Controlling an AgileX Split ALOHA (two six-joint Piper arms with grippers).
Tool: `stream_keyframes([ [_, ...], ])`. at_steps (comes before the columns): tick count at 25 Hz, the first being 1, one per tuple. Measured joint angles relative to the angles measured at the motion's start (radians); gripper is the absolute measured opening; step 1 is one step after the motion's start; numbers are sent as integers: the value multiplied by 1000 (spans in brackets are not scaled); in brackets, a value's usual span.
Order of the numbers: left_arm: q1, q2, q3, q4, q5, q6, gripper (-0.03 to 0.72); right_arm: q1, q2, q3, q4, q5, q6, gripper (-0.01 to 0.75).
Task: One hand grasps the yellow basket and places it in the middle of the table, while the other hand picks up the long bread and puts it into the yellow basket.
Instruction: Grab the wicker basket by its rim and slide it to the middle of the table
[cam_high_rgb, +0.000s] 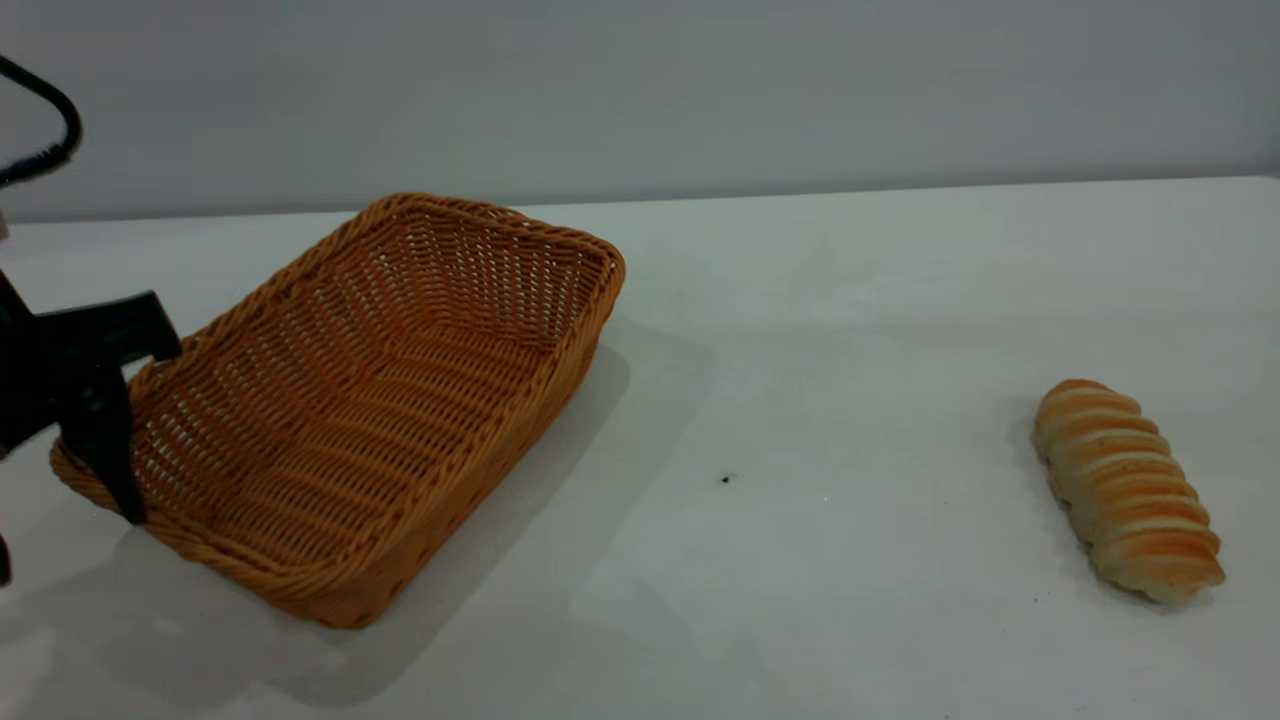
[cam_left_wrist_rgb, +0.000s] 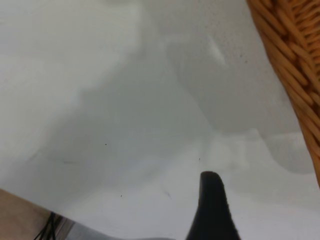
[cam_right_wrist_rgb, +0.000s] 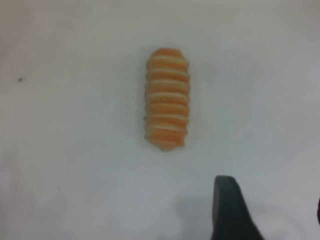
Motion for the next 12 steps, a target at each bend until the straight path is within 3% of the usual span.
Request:
stream_keyframes([
  [12, 0, 101, -51, -6, -80, -34, 584, 0, 0, 0, 23, 0, -15, 451],
])
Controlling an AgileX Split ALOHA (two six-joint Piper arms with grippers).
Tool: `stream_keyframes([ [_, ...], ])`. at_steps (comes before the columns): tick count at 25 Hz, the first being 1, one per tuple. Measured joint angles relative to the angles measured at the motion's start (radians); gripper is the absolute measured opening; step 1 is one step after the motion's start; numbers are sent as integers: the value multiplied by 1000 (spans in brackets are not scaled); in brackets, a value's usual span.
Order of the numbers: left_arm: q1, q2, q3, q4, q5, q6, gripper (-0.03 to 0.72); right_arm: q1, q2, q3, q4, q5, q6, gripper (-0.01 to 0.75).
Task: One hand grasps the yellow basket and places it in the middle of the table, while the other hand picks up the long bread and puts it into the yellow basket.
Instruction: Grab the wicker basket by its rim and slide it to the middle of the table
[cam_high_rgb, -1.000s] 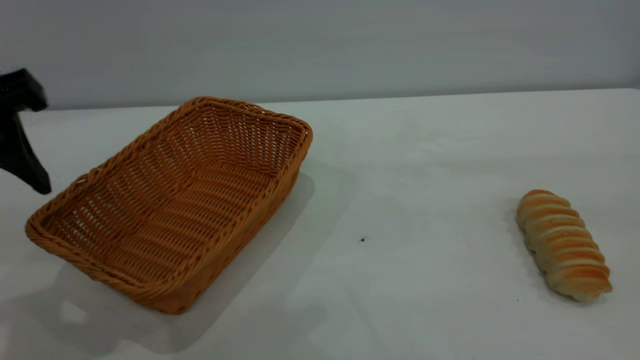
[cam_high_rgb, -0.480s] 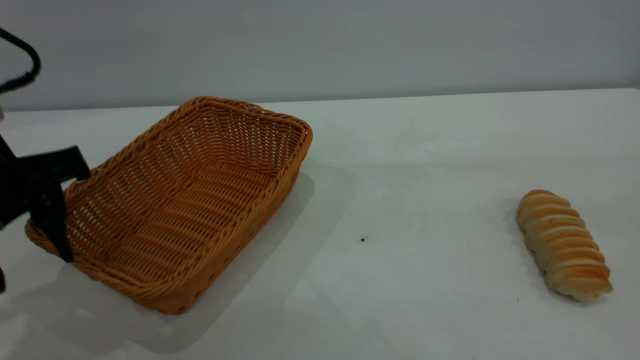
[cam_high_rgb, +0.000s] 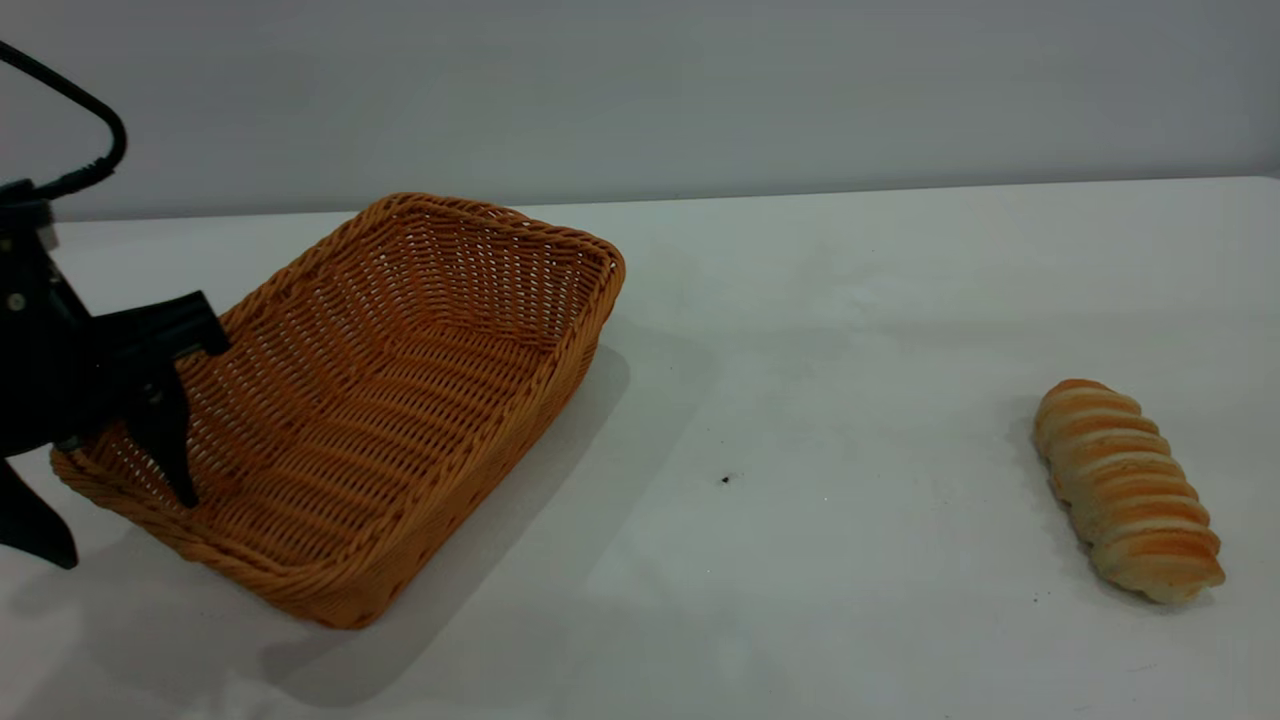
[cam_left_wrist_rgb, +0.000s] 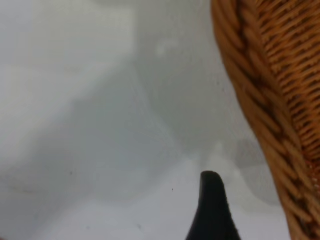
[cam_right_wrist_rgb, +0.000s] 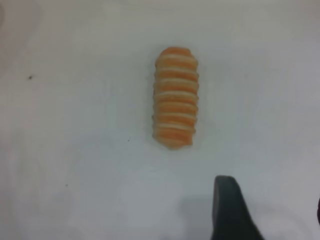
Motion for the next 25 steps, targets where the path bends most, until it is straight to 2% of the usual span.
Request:
stream_keyframes([
  [7, 0, 66, -31, -1, -16, 0, 584, 0, 0, 0, 1, 0, 0, 451],
  [14, 0, 141, -31, -1, -114, 0, 583, 0, 0, 0, 1, 0, 0, 451],
  [17, 0, 170, -32, -1, -151, 0, 549, 0, 0, 0, 1, 0, -1, 451],
  [20, 0, 177, -32, -1, -171, -3, 411, 0, 0, 0, 1, 0, -1, 451],
  [22, 1, 178, -32, -9, -202, -18, 267, 0, 0, 0, 2, 0, -1, 451],
  [25, 2, 173, -36, -10, -244, -19, 100, 0, 5, 0, 2, 0, -3, 451],
])
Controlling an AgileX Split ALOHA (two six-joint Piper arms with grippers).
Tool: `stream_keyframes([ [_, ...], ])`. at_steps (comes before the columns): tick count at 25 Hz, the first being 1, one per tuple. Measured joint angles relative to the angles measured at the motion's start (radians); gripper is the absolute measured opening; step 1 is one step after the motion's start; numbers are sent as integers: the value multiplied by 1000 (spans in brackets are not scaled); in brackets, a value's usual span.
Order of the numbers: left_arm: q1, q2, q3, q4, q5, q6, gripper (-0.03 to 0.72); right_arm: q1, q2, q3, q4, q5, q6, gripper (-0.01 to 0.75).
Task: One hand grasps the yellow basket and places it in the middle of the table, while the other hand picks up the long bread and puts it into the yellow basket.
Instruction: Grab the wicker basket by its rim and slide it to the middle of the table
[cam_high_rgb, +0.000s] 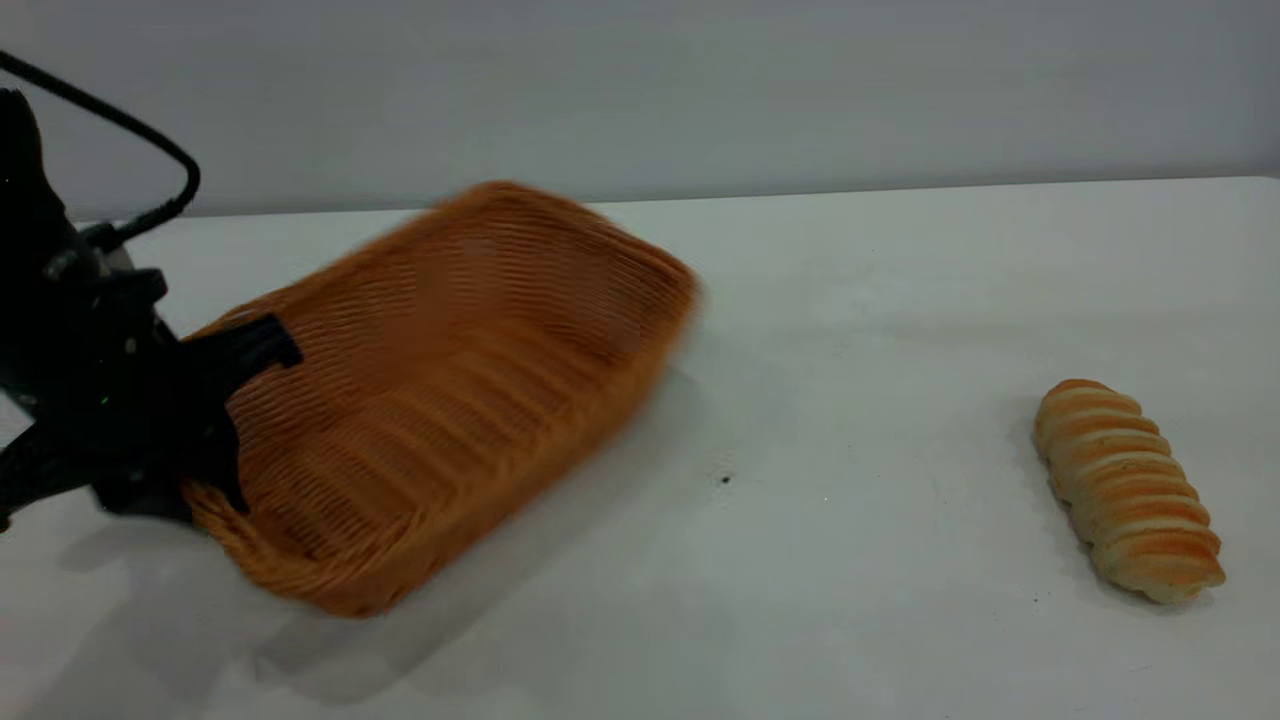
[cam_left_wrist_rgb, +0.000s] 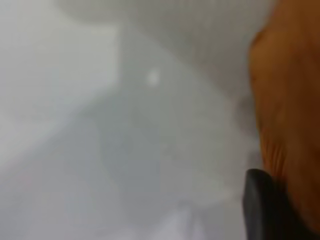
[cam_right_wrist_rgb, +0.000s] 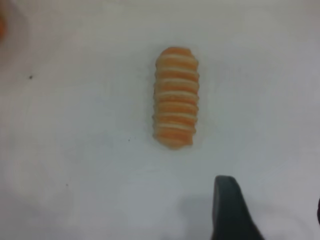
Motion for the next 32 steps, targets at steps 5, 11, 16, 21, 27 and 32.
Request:
stream_keyframes([
  [5, -2, -34, 0, 5, -2, 24, 101, 0, 14, 0, 0, 0, 0, 451],
  [11, -2, -147, 4, 9, -5, 91, 101, 0, 24, 0, 0, -9, 0, 451],
  [16, -2, -233, 5, 10, -2, 154, 101, 0, 24, 0, 0, -13, 0, 451],
  [21, -42, -260, 5, 11, 51, 244, 101, 0, 25, 0, 2, -14, 0, 451],
  [27, -115, -260, 6, 12, 73, 340, 101, 0, 25, 0, 6, -14, -1, 451],
  [32, -130, -260, 6, 12, 69, 408, 101, 0, 25, 0, 8, -14, -1, 451],
])
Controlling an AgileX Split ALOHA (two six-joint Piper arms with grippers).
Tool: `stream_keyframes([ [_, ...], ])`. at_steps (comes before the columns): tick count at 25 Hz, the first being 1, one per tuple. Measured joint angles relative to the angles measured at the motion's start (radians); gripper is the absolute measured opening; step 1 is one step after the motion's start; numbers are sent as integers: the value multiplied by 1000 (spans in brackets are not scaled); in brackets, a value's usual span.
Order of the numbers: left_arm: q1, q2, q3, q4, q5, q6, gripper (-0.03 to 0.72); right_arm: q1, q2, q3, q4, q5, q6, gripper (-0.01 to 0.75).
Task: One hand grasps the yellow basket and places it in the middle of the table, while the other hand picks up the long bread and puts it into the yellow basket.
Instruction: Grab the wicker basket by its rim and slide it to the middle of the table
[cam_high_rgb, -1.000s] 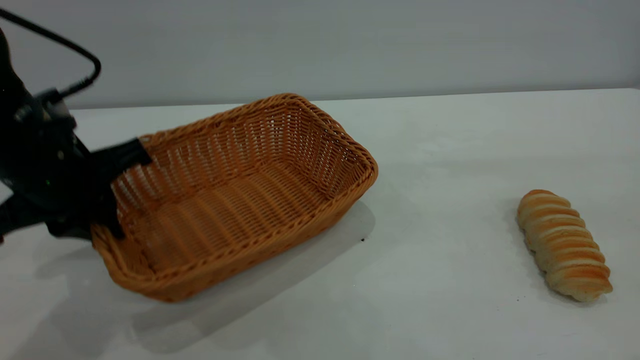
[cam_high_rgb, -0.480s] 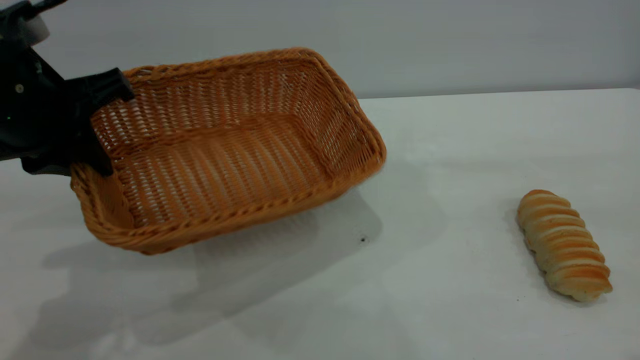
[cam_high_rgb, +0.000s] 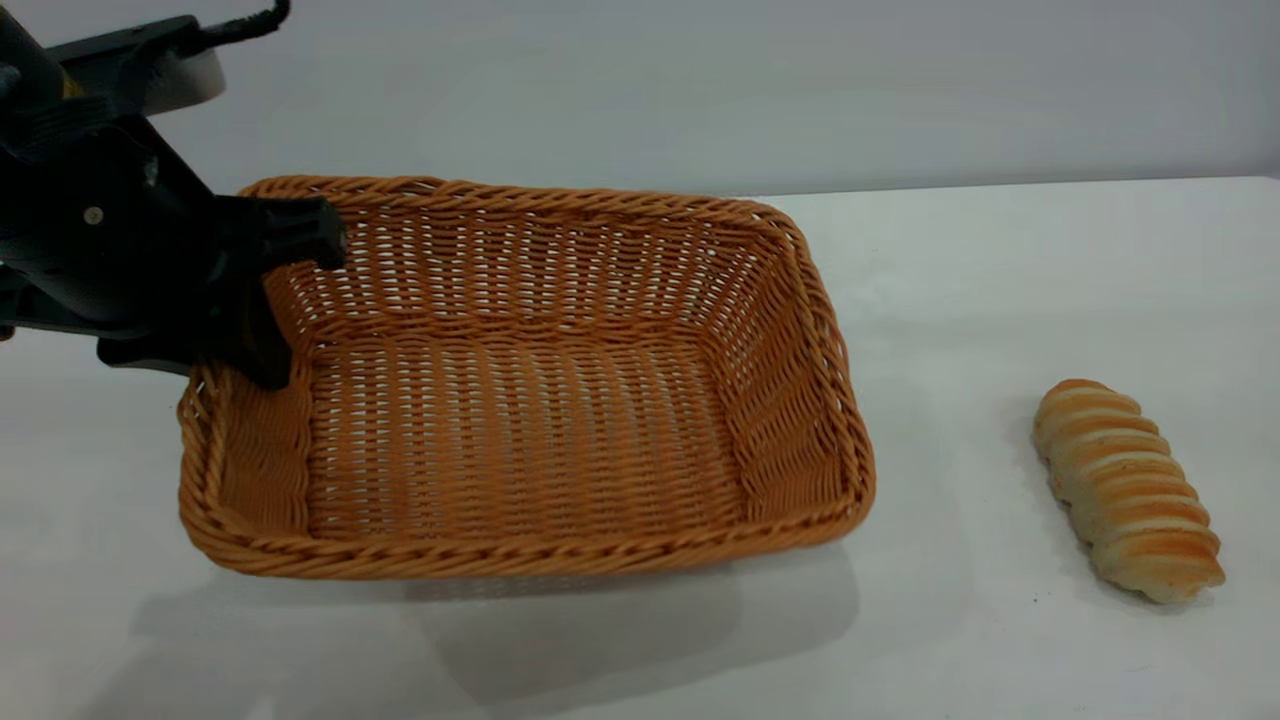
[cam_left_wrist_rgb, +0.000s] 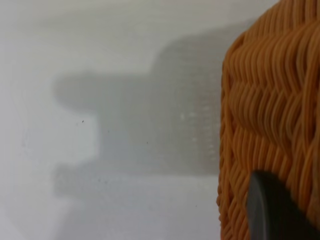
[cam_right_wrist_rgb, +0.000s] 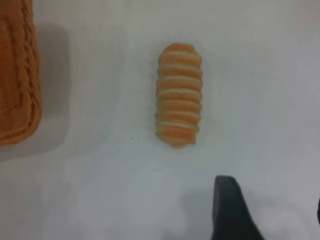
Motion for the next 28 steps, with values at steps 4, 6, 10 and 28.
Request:
stream_keyframes([
  [4, -2, 11, 0, 1, -35, 27, 101, 0, 0, 0, 0, 0, 0, 451],
  [6, -13, 24, 0, 1, -69, 46, 101, 0, 0, 0, 0, -1, 0, 451],
  [10, -55, 53, 0, 3, -137, 92, 101, 0, 9, 0, 0, -1, 0, 451],
  [28, -79, 214, -51, 3, -275, 81, 104, 0, 29, 0, 0, -8, -16, 451],
])
